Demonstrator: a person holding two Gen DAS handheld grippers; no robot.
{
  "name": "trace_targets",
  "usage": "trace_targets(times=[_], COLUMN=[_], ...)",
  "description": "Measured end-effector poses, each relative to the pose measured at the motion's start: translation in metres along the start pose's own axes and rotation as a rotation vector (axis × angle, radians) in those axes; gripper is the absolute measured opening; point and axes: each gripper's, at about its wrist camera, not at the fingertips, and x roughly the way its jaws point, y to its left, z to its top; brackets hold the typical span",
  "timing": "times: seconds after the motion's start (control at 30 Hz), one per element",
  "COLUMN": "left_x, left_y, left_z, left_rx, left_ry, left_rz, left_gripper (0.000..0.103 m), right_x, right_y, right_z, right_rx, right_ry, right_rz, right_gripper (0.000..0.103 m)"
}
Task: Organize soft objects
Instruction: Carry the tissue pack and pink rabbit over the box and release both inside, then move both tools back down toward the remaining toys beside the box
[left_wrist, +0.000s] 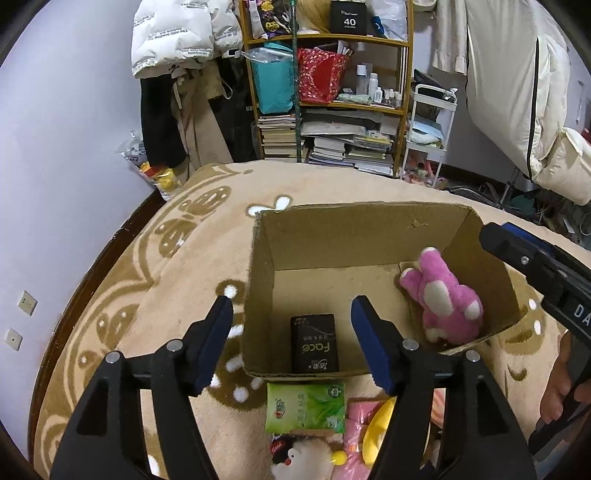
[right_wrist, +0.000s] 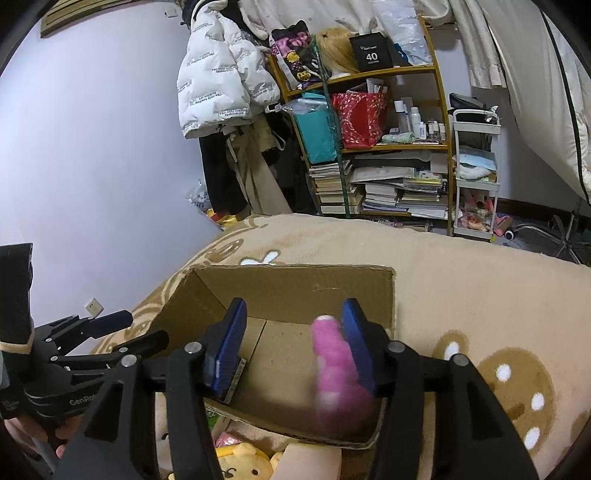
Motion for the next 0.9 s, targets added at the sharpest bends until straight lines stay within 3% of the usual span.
trace_targets(times=[0.17,0.3,0.37,0.53,0.63,0.9], left_x=[-0.018,-0.034,-0.042,-0.059,-0.068,-0.087], left_y=[0.004,0.004,0.006,0.009,0.013,0.02], left_z=[-0.005,-0.011,-0.015,-0.024,-0.029,-0.046], left_rx=[0.006,0.016,0.008,-0.006,-0.022,-0.045], left_ry=[-0.019,-0.017,-0.016,-0.009,0.001,0.01], left_rz=[0.013,0.021,0.022,0.029,0.031,0.043], left_gripper=[0.079,0.08,0.087,0.092,0.097,0.099], right_x=[-0.019,-0.034,-0.041,-0.056,-0.068,-0.085], right_y=[0.003,0.007,0.01,0.015,0.016,0.022], right_z=[-0.003,-0.006,-0.007,-0.012,-0.019,-0.037], right_rx=[0.009,0.007,0.003,-0.008,-0.006,-0.025], right_ry=[-0.005,-0.004,-0.013,0.0,-0.005,0.017], right_rz=[-0.009,-0.01,-0.016,-0.023,-0.027,-0.031], right_gripper=[0.082,0.088,0.094,0.095,0.103,0.103])
